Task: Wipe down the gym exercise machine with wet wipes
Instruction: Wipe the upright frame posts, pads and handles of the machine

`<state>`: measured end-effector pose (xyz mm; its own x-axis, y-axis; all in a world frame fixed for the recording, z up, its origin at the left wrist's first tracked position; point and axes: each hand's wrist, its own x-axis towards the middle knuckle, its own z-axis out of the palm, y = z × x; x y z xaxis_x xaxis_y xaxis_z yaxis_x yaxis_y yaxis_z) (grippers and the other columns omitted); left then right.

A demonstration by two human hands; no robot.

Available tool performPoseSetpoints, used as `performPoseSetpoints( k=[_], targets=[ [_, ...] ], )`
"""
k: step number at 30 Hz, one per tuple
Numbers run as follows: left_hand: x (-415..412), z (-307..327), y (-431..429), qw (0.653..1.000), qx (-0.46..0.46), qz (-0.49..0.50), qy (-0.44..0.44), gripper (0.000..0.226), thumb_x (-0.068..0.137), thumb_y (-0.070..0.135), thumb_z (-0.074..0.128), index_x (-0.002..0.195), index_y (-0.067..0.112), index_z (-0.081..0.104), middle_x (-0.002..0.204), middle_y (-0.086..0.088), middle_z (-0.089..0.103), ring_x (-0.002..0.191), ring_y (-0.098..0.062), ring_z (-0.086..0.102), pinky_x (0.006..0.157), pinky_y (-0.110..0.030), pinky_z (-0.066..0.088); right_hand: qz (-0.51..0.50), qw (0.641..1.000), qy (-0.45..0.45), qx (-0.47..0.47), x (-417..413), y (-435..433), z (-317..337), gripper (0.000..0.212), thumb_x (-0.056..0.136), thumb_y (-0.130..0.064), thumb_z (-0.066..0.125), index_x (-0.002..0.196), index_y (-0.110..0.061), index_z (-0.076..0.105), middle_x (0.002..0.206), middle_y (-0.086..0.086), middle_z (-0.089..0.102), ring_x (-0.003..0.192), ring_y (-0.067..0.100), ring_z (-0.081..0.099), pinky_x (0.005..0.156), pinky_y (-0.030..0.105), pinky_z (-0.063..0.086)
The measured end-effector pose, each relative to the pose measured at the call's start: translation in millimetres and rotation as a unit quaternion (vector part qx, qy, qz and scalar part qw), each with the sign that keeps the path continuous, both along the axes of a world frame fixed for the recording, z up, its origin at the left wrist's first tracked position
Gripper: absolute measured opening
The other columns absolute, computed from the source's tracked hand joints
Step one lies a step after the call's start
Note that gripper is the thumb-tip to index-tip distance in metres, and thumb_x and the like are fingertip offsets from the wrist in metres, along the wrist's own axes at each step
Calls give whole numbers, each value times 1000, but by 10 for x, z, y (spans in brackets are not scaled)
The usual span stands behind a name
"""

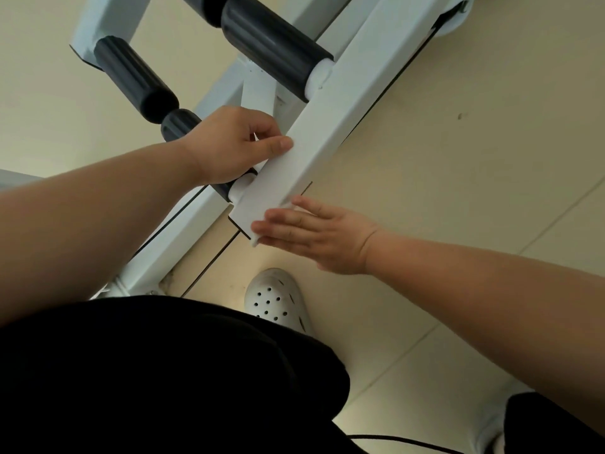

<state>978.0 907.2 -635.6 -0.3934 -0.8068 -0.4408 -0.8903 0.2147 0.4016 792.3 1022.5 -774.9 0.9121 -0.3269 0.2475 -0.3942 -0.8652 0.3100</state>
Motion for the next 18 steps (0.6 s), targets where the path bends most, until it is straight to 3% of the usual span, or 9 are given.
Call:
performPoseSetpoints(
  k=[3, 6, 9, 11, 14, 16, 18],
  targets=[
    [-3, 22, 10, 999, 7, 25, 28, 32, 104, 41, 49, 92, 19, 69, 76, 16, 64, 70, 1, 56, 74, -27, 46, -10, 999, -8, -49, -168, -256, 45, 80, 90, -14, 43, 164, -18, 14, 169, -2, 15, 155, 24, 13, 127, 49, -6],
    [-38, 64, 26, 998, 4, 48, 45, 39, 109, 37, 38, 95, 18, 69, 69, 23, 63, 66, 3, 57, 68, -20, 43, -71, 994, -62, -54, -583, -621, 133, 85, 90, -19, 47, 165, -21, 6, 172, 4, -12, 159, 27, -9, 127, 50, -9],
    [-132, 95, 23, 995, -67, 35, 68, 39, 110, 32, 36, 103, 15, 70, 89, 4, 67, 74, -10, 60, 72, -23, 49, -139, 988, -71, 7, -972, -831, 203, 90, 95, -38, 46, 163, -19, -11, 167, 5, -30, 155, 25, -25, 126, 51, -14],
    [-220, 116, -14, 984, -146, 8, 98, 37, 109, 29, 37, 108, 12, 70, 96, -4, 68, 80, -18, 60, 80, -38, 52, -191, 977, -81, 50, -1070, -867, 270, 97, 97, -52, 47, 161, -18, -18, 169, 9, -23, 156, 28, -20, 126, 53, -11],
    [-390, 173, -100, 963, -222, -35, 148, 35, 107, 24, 38, 110, 8, 69, 101, -6, 68, 88, -22, 59, 84, -47, 51, -300, 930, -178, 111, -977, -781, 325, 100, 100, -62, 47, 161, -9, -12, 168, 22, 1, 157, 40, 5, 127, 56, 3],
    [-485, 211, -161, 949, -262, -62, 167, 31, 106, 17, 40, 108, 5, 69, 100, -8, 67, 93, -25, 59, 85, -45, 50, -373, 870, -273, 172, -766, -698, 355, 99, 101, -63, 45, 160, 0, -2, 168, 28, 3, 157, 43, 5, 128, 56, 5],
    [-557, 212, -204, 939, -291, -96, 158, 32, 105, 15, 40, 110, 3, 69, 105, -12, 67, 102, -29, 60, 90, -42, 48, -398, 831, -327, 210, -573, -655, 378, 102, 100, -64, 44, 159, 4, -1, 167, 30, 0, 157, 42, 0, 128, 56, 5]
  ],
)
